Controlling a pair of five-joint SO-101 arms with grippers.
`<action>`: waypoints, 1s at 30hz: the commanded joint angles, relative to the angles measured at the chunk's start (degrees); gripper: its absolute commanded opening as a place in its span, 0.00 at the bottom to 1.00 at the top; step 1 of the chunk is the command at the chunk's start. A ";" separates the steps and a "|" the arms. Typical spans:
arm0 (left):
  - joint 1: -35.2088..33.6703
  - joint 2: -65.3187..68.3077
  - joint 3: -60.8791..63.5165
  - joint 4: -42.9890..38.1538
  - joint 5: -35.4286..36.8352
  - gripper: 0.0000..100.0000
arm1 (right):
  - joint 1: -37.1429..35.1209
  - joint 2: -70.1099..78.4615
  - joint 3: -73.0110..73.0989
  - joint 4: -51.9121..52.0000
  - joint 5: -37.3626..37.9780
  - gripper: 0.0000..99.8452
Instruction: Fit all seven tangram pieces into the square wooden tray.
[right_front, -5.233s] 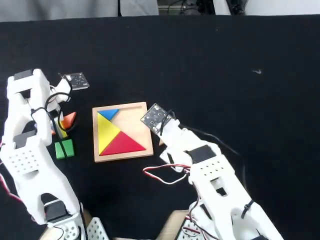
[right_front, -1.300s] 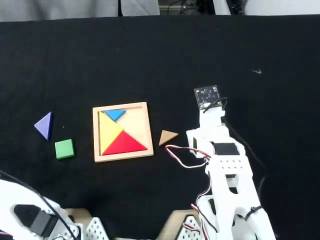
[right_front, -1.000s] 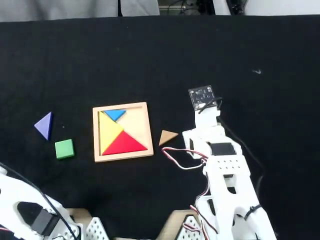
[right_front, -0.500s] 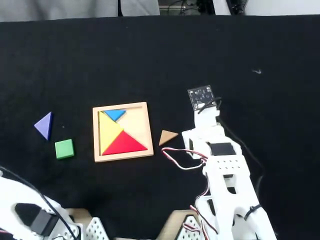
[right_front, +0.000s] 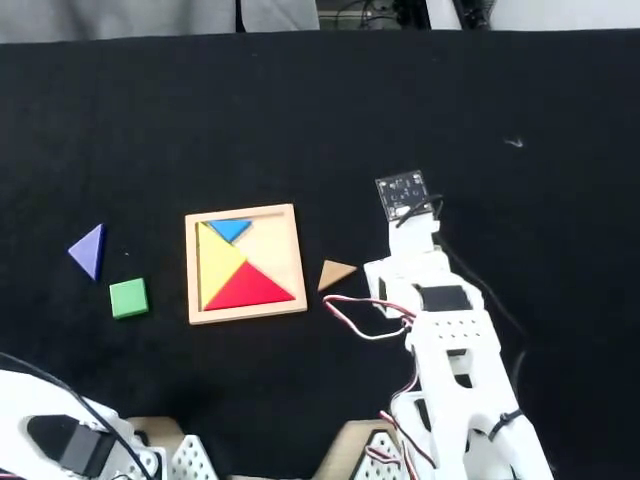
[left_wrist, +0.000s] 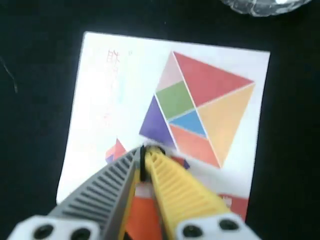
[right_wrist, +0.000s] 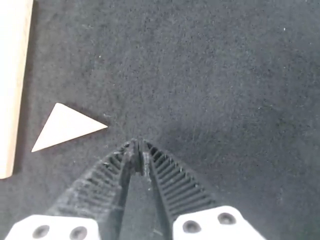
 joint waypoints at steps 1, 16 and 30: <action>-0.04 0.70 -2.33 1.32 -2.99 0.03 | -0.53 -1.36 -0.31 -0.62 -0.18 0.01; -0.13 -8.09 -0.92 24.00 -18.11 0.03 | -0.53 -1.63 -0.31 -0.70 -0.18 0.01; -1.10 -22.59 27.74 24.09 -28.48 0.03 | -0.53 -1.63 -0.31 -0.62 -0.18 0.01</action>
